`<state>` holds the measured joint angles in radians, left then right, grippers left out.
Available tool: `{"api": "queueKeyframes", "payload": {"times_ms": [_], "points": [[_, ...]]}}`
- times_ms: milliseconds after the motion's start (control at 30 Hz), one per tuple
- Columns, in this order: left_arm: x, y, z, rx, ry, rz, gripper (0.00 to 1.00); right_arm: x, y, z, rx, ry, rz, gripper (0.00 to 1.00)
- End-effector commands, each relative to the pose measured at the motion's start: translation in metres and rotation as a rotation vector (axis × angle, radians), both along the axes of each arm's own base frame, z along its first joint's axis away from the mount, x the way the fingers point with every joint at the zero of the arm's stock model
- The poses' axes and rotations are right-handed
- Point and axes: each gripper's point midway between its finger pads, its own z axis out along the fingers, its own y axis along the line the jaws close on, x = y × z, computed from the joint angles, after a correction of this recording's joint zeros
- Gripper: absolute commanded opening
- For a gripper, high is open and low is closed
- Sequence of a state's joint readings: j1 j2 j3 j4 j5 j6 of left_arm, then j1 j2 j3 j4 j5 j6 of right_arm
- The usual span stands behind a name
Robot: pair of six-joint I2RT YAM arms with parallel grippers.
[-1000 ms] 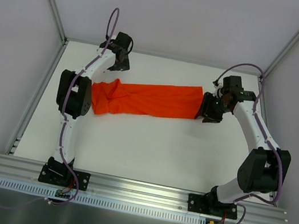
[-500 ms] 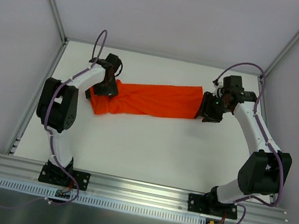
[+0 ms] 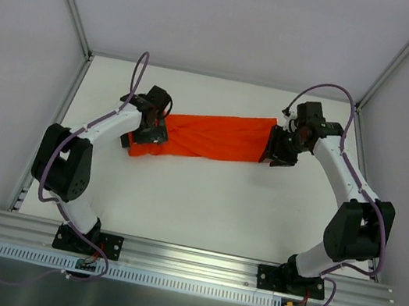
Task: Fold and stack the t-shirts
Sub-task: Fold the other side of the tshirt into a rectangle
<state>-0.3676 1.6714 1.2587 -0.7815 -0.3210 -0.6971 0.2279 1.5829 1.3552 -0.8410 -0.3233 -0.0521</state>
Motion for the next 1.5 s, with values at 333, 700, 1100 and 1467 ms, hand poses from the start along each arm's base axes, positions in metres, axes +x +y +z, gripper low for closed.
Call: {"api": "queueKeyframes", "payload": {"times_ms": [333, 700, 1100, 1467], "points": [[0.021, 0.018, -0.018, 0.141, -0.020, 0.005, 0.76, -0.001, 0.001, 0.021, 0.001, -0.075, 0.023, 0.48], [0.027, 0.024, -0.031, 0.201, 0.013, 0.037, 0.12, -0.007, 0.001, 0.020, 0.005, -0.070, 0.027, 0.48], [-0.003, 0.040, -0.018, 0.240, 0.041, 0.080, 0.00, 0.052, 0.027, -0.025, 0.059, -0.031, 0.018, 0.48], [-0.023, 0.044, -0.008, 0.226, 0.056, 0.096, 0.00, 0.117, 0.071, -0.076, 0.121, 0.045, 0.001, 0.01]]}}
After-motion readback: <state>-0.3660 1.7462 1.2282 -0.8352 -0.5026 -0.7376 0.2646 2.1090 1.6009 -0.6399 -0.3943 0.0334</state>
